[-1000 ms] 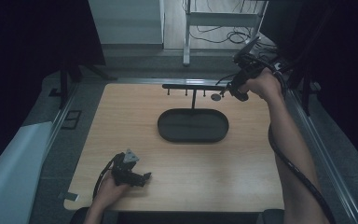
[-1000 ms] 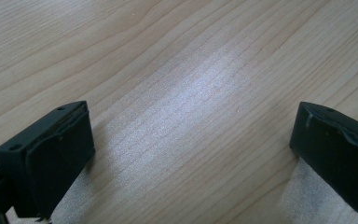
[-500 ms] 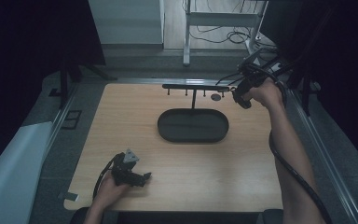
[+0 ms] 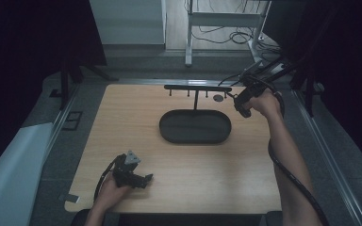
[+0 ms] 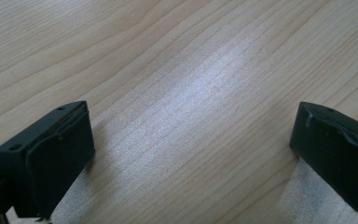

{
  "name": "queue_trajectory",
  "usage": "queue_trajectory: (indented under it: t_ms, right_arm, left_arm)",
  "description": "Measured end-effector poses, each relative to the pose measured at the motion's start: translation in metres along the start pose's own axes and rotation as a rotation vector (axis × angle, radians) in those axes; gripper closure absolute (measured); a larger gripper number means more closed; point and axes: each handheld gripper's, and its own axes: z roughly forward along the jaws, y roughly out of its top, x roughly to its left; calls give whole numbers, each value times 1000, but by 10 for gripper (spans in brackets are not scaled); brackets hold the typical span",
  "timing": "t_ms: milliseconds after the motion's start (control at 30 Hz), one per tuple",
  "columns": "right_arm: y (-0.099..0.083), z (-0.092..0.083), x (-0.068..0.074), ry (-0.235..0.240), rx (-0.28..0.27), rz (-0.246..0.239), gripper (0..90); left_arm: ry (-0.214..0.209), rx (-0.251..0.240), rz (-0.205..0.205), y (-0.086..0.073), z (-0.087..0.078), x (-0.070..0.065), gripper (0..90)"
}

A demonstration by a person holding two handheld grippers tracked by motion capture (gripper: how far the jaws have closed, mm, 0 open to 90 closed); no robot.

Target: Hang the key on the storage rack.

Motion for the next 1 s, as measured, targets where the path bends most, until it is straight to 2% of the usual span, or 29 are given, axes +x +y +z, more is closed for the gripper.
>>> queue_trajectory:
  t_ms: [333,1000]
  right_arm:
    - [3,24,9,9,-9,-24,490]
    - [2,56,30,-43,-32,-105,486]
  left_arm:
    - [2,2,3,0,0,0,0]
    - [3,2,2,0,0,0,0]
